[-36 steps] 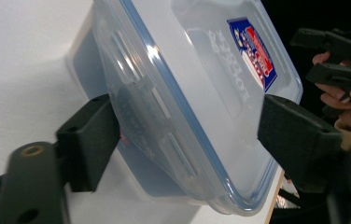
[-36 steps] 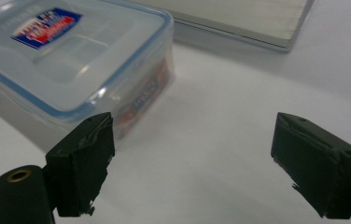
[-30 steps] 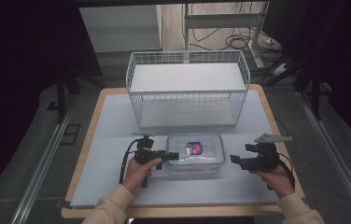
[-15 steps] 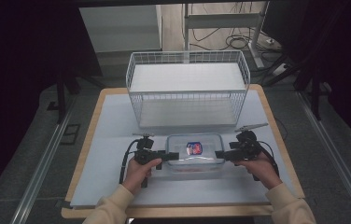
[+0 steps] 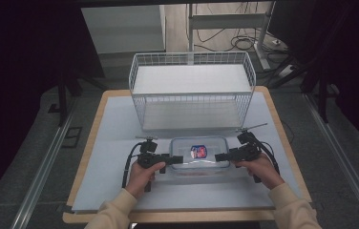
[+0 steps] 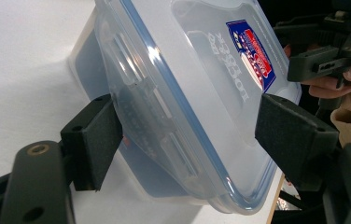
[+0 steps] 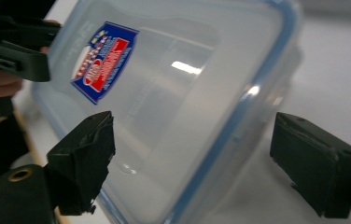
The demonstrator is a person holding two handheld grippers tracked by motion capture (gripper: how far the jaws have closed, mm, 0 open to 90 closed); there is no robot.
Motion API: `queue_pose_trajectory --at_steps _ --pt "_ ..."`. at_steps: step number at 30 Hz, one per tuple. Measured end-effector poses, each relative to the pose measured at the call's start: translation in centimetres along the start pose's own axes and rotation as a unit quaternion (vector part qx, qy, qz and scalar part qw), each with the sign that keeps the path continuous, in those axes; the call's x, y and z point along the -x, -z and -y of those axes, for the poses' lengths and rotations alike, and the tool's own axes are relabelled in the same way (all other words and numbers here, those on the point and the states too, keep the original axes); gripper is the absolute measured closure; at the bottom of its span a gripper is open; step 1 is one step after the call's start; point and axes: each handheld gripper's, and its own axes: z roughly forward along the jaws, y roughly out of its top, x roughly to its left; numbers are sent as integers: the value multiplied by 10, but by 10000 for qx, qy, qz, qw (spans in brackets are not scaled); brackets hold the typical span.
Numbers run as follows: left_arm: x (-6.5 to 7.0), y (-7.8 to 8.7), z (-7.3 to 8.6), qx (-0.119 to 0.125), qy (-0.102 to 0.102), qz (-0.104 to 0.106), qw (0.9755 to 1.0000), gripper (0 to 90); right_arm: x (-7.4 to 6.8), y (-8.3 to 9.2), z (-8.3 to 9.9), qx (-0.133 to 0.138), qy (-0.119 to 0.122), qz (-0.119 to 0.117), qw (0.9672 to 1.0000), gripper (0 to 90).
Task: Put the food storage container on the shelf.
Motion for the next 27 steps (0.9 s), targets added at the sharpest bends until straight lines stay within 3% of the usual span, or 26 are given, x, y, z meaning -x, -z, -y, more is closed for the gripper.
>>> queue_pose_trajectory --at_steps 3,5,11,16,27 --pt "0 0 0 2 -1 -1 10000 237 2 -1 0 -28 -66 -64 10000 162" --pt "0 0 0 8 -5 -5 10000 237 4 2 -1 -5 -143 -105 9998 219" --pt "2 0 1 30 -61 -48 10000 238 9 6 0 47 -276 -248 9993 280" --pt "6 2 4 116 -151 -119 9997 261 6 10 1 57 -164 -198 9997 307" --pt "17 12 17 392 -388 -208 9983 348 -3 21 13 345 89 -126 9993 396"
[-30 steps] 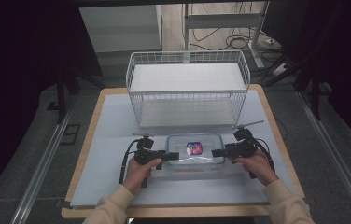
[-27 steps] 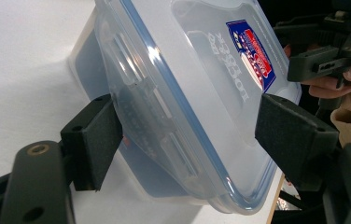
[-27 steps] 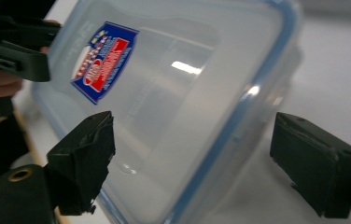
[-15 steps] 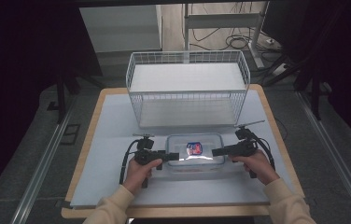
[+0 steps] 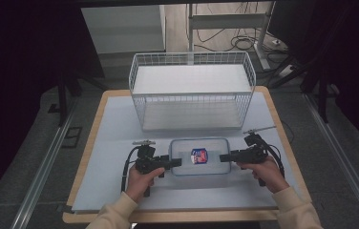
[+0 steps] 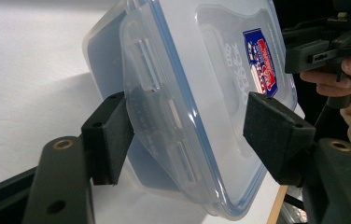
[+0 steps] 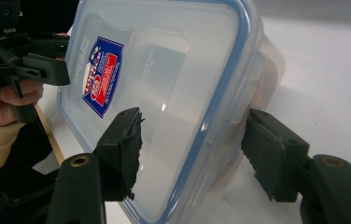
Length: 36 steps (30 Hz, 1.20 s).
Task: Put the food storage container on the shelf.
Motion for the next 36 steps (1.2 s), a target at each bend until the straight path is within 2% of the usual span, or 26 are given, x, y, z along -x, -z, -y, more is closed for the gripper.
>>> queue_pose_trajectory --at_steps 5,7,14,19,25,29,36 --pt "5 3 4 75 -71 -59 9999 373 -5 5 7 151 126 25 9998 424" --pt "8 5 6 80 -191 -109 9997 379 -5 6 10 227 137 3 9996 439" --pt "12 8 11 188 -228 -112 9995 414 -10 11 20 406 204 14 9990 463" --pt "16 10 13 185 -389 -178 9989 417 -12 12 23 488 234 1 9985 475" --pt "16 11 14 208 -339 -138 9991 430 -11 13 27 585 193 -50 9981 485" --pt "19 12 13 225 -377 -197 9988 437 -9 14 28 653 125 -121 9977 500" --pt "21 11 13 279 -427 -268 9983 445 -11 15 28 775 240 -47 9967 499"
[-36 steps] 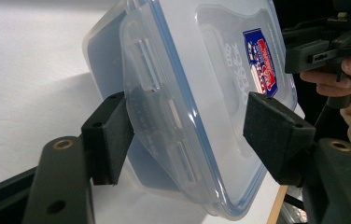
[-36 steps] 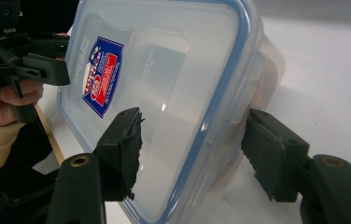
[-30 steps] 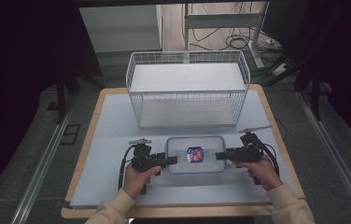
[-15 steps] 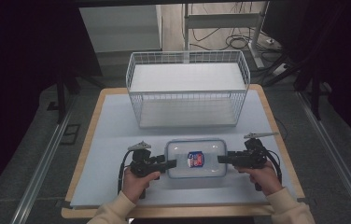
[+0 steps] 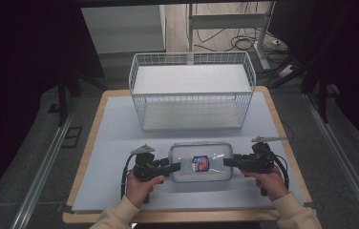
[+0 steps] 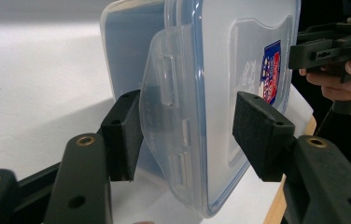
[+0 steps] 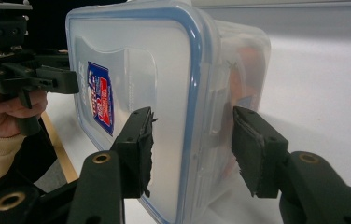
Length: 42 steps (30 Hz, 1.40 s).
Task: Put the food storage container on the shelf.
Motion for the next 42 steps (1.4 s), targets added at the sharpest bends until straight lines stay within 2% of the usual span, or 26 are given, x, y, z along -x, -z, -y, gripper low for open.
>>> queue_pose_trajectory --at_steps 9,17,23,24,25,29,31,33,37,42 --pt "4 4 -8 139 -87 24 9999 450 -5 6 -6 193 176 48 9996 498" --pt "6 13 -28 299 -230 6 9993 452 -12 10 -24 338 324 49 9989 498" --pt "11 25 -55 429 -382 -42 9983 453 -21 16 -48 501 507 72 9974 498" --pt "11 25 -55 429 -382 -42 9983 453 -21 16 -48 501 507 72 9974 498" --pt "14 30 -65 502 -443 -52 9977 453 -25 19 -58 576 560 68 9967 497" --pt "18 38 -80 563 -564 -102 9968 453 -31 23 -71 654 616 63 9959 496" --pt "21 44 -92 625 -613 -118 9961 453 -36 27 -85 737 693 66 9949 495" --pt "21 45 -95 633 -621 -119 9960 453 -37 27 -89 760 716 67 9945 495" --pt "24 52 -113 695 -702 -160 9950 453 -42 30 -107 838 797 64 9933 493" --pt "25 58 -133 768 -725 -112 9943 458 -47 35 -125 925 891 80 9917 492"
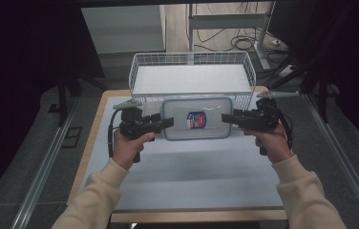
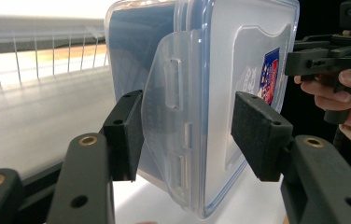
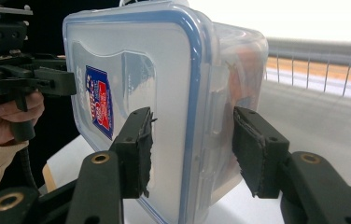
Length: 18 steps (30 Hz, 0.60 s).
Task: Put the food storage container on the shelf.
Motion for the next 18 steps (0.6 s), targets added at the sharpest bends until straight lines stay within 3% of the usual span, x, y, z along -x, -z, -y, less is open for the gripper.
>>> queue_pose_trajectory --at_steps 11,18 --pt "-5 3 -42 111 -79 21 9999 459 -2 1 -40 153 167 92 9997 490" --pt "-18 0 -75 68 -88 -46 9999 459 10 -11 -73 175 26 42 9998 485"
